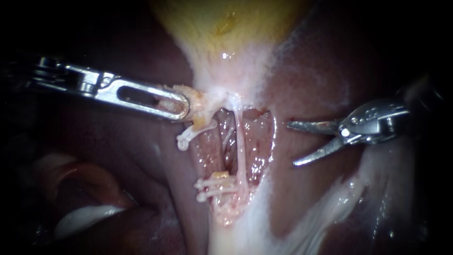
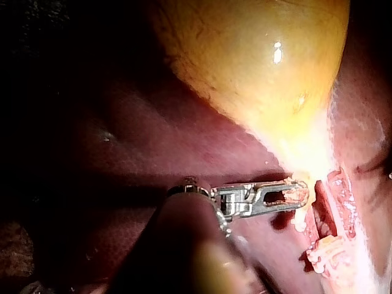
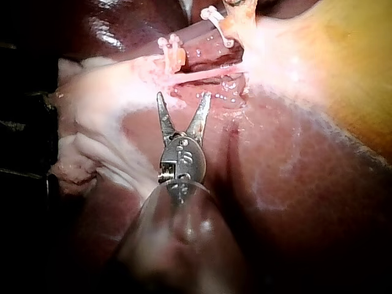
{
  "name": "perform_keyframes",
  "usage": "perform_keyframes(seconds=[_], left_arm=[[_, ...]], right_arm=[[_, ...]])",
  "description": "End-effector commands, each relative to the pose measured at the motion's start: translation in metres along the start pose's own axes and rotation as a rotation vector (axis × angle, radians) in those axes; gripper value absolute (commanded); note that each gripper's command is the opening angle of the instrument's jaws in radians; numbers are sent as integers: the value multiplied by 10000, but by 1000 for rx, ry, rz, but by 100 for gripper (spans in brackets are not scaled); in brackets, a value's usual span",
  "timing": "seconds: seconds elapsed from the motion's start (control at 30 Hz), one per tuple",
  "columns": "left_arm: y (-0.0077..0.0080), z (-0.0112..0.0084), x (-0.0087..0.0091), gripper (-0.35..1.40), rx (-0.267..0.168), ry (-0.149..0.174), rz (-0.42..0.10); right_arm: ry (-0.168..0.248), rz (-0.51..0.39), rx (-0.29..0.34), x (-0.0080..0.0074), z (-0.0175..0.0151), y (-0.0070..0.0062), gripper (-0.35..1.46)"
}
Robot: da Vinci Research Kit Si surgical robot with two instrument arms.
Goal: Go back from the cut left tube
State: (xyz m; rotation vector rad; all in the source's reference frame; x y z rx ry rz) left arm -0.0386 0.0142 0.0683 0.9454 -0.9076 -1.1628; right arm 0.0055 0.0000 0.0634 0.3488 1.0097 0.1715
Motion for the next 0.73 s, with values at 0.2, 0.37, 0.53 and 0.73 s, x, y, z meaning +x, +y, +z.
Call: perform_keyframes(seconds=[0.2, 0.37, 0.53, 0.73], left_arm=[[25, 27, 0, -35, -14, 10, 9], [31, 33, 0, -35, -14, 11, 12], [29, 33, 0, -35, -14, 11, 11], [29, 32, 1, -35, -13, 11, 12]], right_arm=[[0, 0, 0, 3, 1, -3, 145], [1, 0, 3, 3, 1, -3, 145], [1, 0, 3, 3, 1, -4, 145], [2, 0, 5, 4, 1, -4, 145]])
